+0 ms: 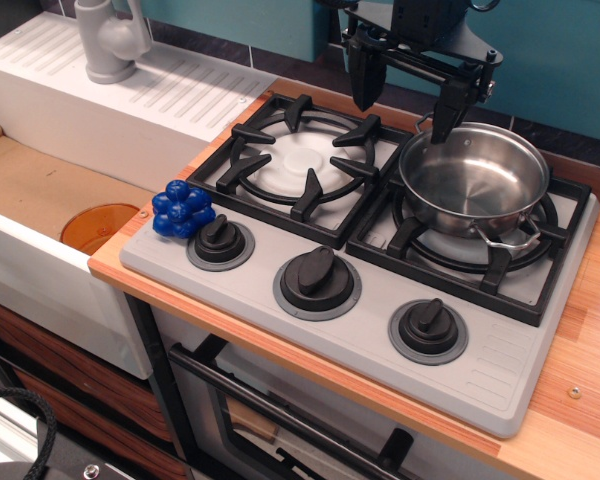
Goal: Put pan on stove and put blueberry in pan
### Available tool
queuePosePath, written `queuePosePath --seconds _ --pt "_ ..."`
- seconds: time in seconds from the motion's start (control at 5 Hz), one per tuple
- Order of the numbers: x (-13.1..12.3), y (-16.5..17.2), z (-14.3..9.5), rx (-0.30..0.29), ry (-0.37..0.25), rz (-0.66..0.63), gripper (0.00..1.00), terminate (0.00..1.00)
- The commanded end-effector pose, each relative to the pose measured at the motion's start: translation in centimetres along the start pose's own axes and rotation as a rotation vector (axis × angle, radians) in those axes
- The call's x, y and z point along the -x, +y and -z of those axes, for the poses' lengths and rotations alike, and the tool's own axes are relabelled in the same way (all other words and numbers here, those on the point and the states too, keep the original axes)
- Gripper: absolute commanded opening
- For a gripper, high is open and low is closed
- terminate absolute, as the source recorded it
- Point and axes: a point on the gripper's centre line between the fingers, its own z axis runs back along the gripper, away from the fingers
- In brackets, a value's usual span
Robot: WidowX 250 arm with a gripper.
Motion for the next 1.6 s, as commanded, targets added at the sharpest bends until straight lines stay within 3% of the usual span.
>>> queuePosePath --seconds 0.0,0.8,1.0,1.4 --pt "0.0 0.0 0.0 0.0 0.0 0.0 1.0 0.0" --pt "-0.9 0.4 5.9 0.046 -0.106 0.021 1.0 0.0" --pt "-0.8 0.5 6.2 0.044 -0.093 0.018 0.0 0.0" --pt "-0.3 0.4 3.6 0.007 -0.039 0.013 0.0 0.0"
